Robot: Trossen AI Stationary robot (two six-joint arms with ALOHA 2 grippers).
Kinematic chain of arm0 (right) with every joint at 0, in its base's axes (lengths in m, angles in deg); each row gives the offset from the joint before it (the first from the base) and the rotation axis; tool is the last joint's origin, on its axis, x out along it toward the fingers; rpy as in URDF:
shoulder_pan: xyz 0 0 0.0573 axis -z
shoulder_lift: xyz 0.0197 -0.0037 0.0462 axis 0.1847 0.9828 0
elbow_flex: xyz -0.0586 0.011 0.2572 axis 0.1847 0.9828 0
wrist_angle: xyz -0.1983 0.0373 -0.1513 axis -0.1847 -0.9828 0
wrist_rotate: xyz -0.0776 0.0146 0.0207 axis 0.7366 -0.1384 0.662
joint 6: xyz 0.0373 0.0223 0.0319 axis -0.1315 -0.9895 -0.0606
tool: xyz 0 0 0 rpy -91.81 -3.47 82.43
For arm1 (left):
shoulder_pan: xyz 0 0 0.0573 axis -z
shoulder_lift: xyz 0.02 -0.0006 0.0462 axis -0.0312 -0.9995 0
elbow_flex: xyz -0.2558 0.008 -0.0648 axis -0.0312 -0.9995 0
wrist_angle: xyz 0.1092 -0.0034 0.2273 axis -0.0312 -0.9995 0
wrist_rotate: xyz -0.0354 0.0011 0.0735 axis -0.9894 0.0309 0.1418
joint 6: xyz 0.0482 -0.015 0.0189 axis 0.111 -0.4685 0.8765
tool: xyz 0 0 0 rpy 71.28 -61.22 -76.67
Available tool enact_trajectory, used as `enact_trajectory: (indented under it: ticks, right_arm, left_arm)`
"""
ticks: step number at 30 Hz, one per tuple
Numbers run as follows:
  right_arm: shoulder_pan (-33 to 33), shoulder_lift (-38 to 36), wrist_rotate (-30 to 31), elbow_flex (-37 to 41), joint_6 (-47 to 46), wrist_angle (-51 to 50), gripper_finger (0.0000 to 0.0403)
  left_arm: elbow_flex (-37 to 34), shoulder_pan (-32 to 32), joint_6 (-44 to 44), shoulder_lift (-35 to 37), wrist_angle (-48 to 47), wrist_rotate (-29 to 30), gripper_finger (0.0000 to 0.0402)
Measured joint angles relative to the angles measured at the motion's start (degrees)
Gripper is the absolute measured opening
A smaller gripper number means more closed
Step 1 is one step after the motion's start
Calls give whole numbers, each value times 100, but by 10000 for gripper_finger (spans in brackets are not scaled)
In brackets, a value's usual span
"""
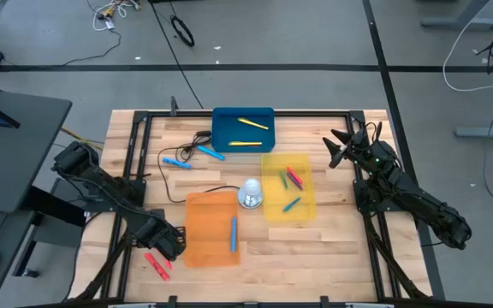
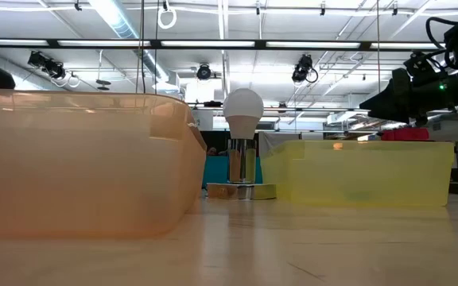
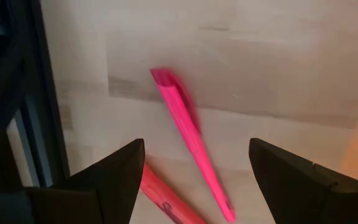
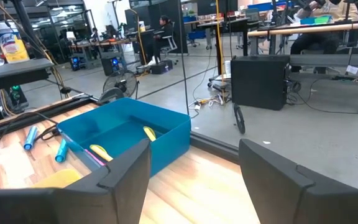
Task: Pick & Place Markers
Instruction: Put the pink pen into the blue bin
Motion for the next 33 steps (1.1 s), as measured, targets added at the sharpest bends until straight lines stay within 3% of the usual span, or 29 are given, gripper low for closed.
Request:
enact_trajectory:
  ticks: [11, 20, 33]
  right_arm:
    - [0, 2, 0, 0, 0, -1, 245]
    - [0, 2, 0, 0, 0, 0, 245]
    - [0, 1, -1, 0, 1, -2, 245]
  left_arm:
    - [-414, 176, 8, 0, 181, 153, 295]
    - [-867, 438, -69, 11, 1103, 401, 295]
    - [-985, 858, 286, 13, 1419, 1099, 284]
